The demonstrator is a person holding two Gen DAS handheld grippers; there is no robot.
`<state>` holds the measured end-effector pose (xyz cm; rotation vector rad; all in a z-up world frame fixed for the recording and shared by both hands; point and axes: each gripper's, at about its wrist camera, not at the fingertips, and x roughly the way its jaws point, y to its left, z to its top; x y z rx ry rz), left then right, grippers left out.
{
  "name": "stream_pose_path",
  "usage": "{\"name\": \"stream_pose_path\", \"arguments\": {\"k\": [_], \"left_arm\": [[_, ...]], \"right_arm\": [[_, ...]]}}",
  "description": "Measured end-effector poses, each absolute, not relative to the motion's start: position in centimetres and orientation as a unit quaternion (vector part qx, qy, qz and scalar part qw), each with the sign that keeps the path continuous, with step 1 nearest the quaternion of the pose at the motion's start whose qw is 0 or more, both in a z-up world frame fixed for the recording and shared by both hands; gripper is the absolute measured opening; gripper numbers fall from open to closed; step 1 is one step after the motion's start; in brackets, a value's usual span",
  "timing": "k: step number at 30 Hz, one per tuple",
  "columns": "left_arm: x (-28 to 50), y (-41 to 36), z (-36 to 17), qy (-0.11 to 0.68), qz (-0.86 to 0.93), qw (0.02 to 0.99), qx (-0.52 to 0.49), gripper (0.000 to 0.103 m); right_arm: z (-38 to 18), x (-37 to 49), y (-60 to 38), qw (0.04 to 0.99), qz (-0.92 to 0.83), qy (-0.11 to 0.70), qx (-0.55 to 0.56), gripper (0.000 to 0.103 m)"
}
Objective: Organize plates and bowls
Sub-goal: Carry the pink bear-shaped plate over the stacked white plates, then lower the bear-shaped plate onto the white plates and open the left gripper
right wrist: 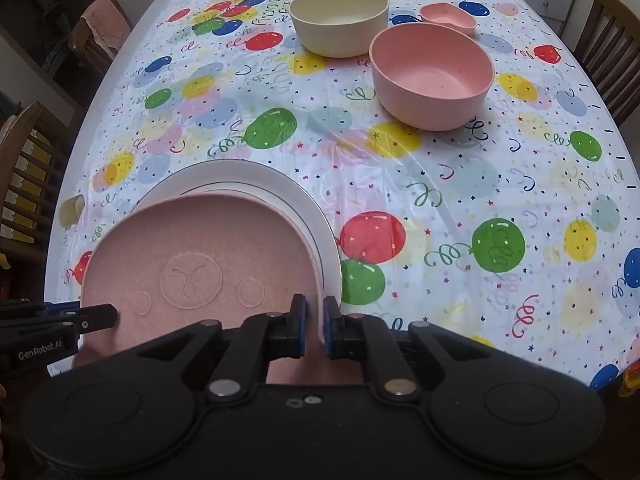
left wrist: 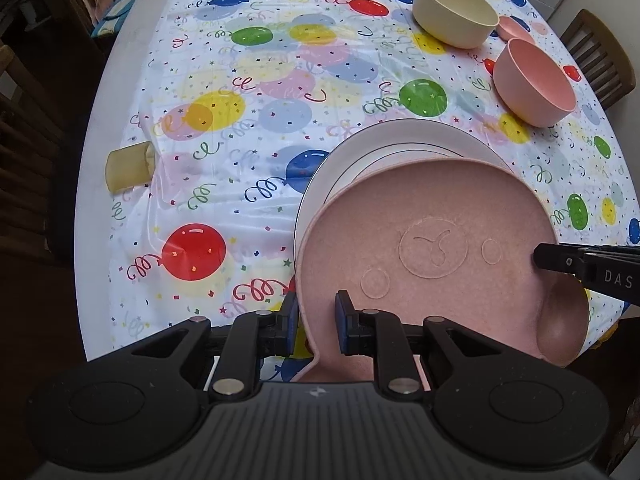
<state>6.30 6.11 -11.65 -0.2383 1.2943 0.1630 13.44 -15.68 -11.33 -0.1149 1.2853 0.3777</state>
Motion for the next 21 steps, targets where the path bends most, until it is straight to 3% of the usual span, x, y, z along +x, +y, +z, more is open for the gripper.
{"name": "stream_pose_path", "arguments": {"k": [7, 13, 21], "left_arm": [[6.8, 6.2, -11.8, 0.603, 0.073, 0.788, -0.105, 0.018], [6.9, 6.4, -11.7, 0.601, 0.075, 0.789, -0.104, 0.018], [6.6, 6.3, -9.3, 0.580, 0.069, 0.806, -0.098, 0.019]], "right_arm": [[-11.8, 13.6, -15.4, 0.782, 0.168, 0.597, -0.063, 0.008], [-11.7, 13.8, -15.2, 0.784, 0.165, 0.594, -0.068, 0.018], [-10.5, 13.5, -15.5, 0.790, 0.170, 0.586, -0.065, 0.021]]}}
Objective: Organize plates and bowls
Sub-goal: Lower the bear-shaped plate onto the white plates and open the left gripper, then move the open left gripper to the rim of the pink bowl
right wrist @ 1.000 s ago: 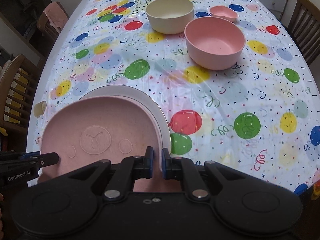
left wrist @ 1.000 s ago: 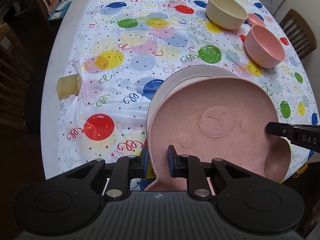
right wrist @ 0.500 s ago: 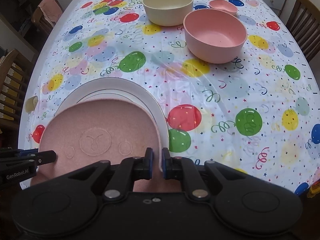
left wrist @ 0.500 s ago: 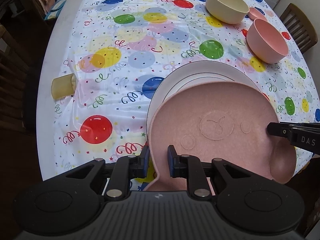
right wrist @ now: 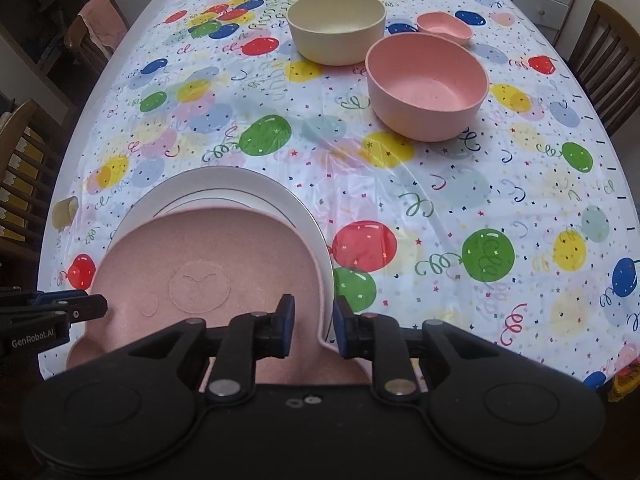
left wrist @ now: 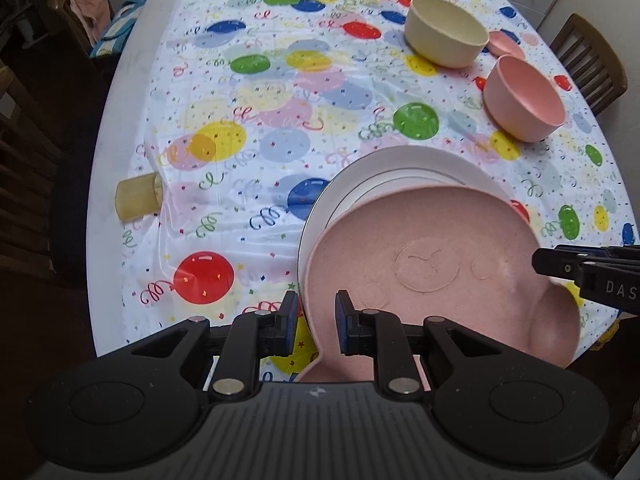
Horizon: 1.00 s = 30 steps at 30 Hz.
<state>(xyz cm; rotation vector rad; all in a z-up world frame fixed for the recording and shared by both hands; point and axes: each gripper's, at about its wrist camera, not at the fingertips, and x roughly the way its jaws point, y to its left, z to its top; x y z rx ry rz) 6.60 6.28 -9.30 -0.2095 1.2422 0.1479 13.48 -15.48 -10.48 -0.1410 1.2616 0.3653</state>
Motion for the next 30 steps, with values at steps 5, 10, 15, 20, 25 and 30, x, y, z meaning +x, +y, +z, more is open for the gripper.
{"name": "stream_pose_path", "arguments": {"k": [5, 10, 15, 20, 25, 30], "left_arm": [[6.4, 5.6, -7.1, 0.558, 0.057, 0.823, -0.092, 0.019], [6.4, 4.8, -4.7, 0.530, 0.043, 0.842, -0.089, 0.031], [6.7, 3.6, -2.5, 0.500, 0.033, 0.862, -0.083, 0.055], [7.5, 2.3, -0.6, 0.478, 0.025, 0.874, -0.079, 0.057], [9.0, 0.8, 0.6, 0.460, 0.017, 0.885, -0.074, 0.067], [11.4, -1.4, 1.1, 0.453, 0.020, 0.889, -0.068, 0.077]], "right_arm": [[-8.7, 12.9, -15.1, 0.799, 0.186, 0.568, -0.064, 0.029], [-6.1, 12.3, -15.1, 0.812, 0.201, 0.544, -0.062, 0.036], [-3.4, 11.9, -15.5, 0.828, 0.203, 0.518, -0.064, 0.048], [-1.3, 11.8, -16.3, 0.845, 0.198, 0.492, -0.063, 0.065], [0.3, 12.2, -17.6, 0.863, 0.182, 0.467, -0.064, 0.084], [1.3, 13.4, -19.4, 0.873, 0.169, 0.453, -0.065, 0.097]]}}
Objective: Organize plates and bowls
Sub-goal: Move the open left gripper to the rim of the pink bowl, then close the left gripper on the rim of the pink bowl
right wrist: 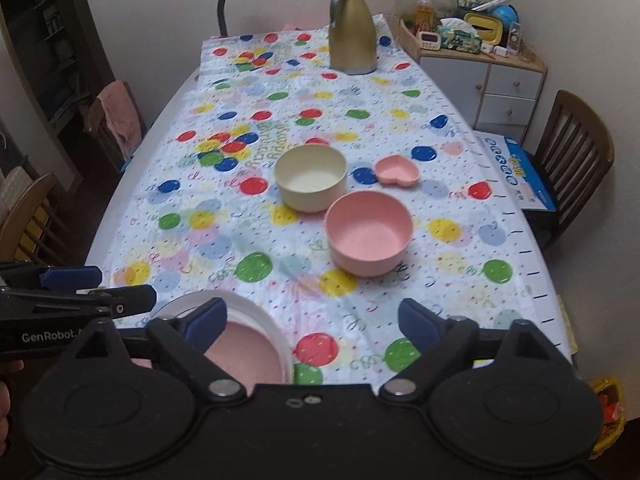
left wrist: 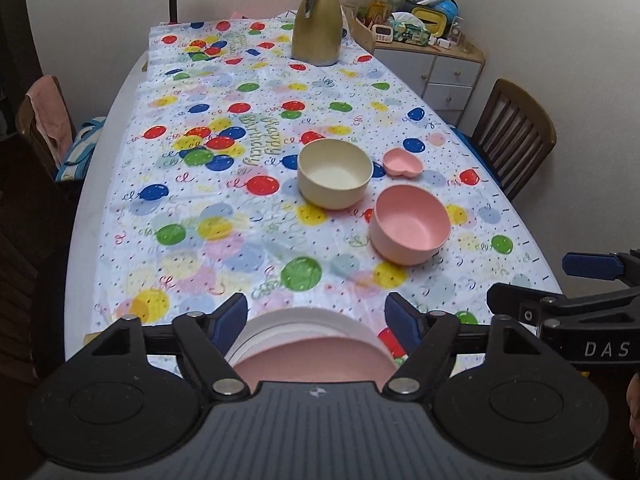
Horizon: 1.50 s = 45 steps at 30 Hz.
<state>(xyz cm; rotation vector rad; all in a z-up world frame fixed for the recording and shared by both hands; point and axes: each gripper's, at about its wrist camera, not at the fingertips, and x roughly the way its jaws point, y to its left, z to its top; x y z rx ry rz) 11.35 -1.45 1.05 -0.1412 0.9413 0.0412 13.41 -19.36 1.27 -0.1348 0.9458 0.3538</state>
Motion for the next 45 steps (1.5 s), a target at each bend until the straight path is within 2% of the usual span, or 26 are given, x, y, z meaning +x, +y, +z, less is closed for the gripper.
{"name": "stream_pose_path", "arguments": {"k": [5, 21, 33, 36, 40, 42, 45], "left_arm": [[14.3, -3.4, 0.7, 0.454, 0.034, 0.888, -0.070, 0.077], [23.7, -7.2, -3.4, 0.483, 0.100, 0.864, -0.099, 0.077], [29.3, -7.7, -9.0, 0.523, 0.128, 0.833, -0.123, 0.077], [30.2, -7.6, -10.4, 0.531, 0.129, 0.827, -0.127, 0.077], [30.8, -7.6, -11.8, 0.534, 0.131, 0.824, -0.138, 0.077], [31.0, -7.7, -12.3, 0.536, 0.132, 0.822, -0.140, 0.077], [31.3, -7.9, -12.8, 0.537, 0.132, 0.821, -0.141, 0.076]], "right_arm": [[1.4, 15.5, -21.2, 0.875, 0.156, 0.452, -0.076, 0.101], [-1.8, 25.9, -25.4, 0.857, 0.182, 0.475, -0.085, 0.101], [-7.1, 33.2, -26.3, 0.833, 0.184, 0.517, -0.067, 0.096], [-8.6, 34.1, -26.2, 0.825, 0.186, 0.529, -0.068, 0.089], [-10.7, 35.0, -25.9, 0.813, 0.187, 0.547, -0.066, 0.075], [-11.6, 35.3, -25.8, 0.809, 0.188, 0.554, -0.062, 0.072], [-12.3, 35.5, -25.5, 0.805, 0.192, 0.559, -0.056, 0.060]]}}
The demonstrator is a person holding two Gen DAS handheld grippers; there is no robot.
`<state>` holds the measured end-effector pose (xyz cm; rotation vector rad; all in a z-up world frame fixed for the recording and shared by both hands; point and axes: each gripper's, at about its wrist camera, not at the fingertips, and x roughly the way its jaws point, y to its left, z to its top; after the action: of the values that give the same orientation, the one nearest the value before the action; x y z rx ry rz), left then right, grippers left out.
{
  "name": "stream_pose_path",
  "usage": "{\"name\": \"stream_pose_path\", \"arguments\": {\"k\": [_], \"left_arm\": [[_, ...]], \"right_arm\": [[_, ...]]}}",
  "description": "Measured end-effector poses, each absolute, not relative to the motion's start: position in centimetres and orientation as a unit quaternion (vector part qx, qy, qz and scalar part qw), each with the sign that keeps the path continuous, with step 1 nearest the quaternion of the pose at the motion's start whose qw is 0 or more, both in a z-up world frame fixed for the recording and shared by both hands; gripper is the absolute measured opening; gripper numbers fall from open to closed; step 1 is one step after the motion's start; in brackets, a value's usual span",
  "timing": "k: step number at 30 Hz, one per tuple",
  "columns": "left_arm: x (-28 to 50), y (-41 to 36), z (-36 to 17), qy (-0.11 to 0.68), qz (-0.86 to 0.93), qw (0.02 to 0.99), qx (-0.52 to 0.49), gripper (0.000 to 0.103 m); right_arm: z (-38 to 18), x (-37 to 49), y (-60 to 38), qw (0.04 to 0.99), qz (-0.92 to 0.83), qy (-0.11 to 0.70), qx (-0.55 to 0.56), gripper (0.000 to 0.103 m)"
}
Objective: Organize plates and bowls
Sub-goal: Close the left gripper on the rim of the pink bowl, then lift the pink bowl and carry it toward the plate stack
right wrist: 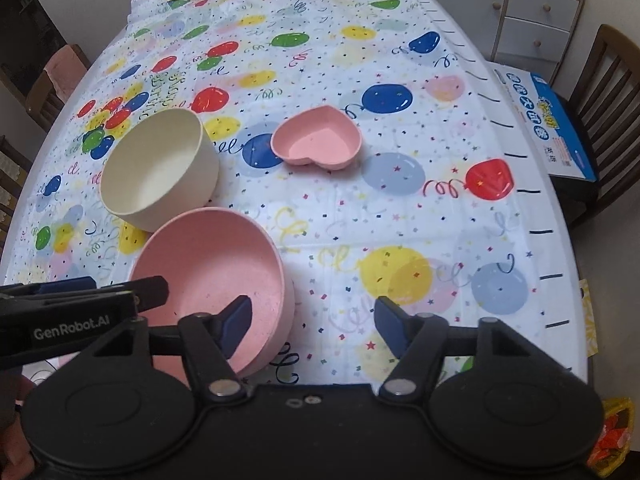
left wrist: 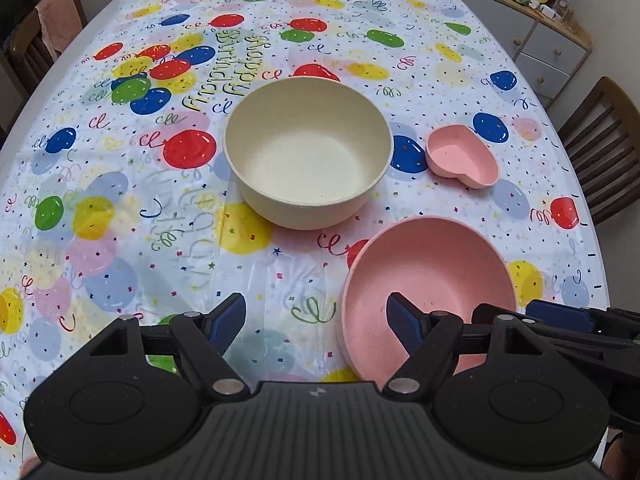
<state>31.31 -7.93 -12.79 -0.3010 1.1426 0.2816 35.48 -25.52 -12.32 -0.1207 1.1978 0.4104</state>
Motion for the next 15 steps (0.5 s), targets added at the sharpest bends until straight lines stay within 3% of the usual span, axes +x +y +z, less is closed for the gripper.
{"name": "stream_pose_path", "arguments": {"k": [2, 5, 9, 13, 15], "left_arm": [[31.4, -8.1, -12.8, 0.532, 0.131, 0.824, -0.143, 0.075], [31.4, -8.5, -12.7, 0.528, 0.124, 0.827, -0.148, 0.062], [31.7, -8.9, -13.0, 0.534, 0.116, 0.823, -0.154, 0.035], [31.6, -9.2, -13.1, 0.534, 0.113, 0.824, -0.155, 0.019], [31.6, -9.3, -13.0, 0.535, 0.112, 0.823, -0.153, 0.018]], "right_arm": [[-12.5, 35.6, -25.4, 0.803, 0.194, 0.561, -0.053, 0.050], [-12.6, 35.7, -25.3, 0.804, 0.197, 0.559, -0.049, 0.040], [-12.4, 35.8, -25.2, 0.805, 0.203, 0.556, -0.043, 0.029], [-12.4, 35.9, -25.0, 0.802, 0.208, 0.558, -0.039, 0.014], [-12.4, 35.7, -24.9, 0.802, 0.208, 0.559, -0.039, 0.010]]}}
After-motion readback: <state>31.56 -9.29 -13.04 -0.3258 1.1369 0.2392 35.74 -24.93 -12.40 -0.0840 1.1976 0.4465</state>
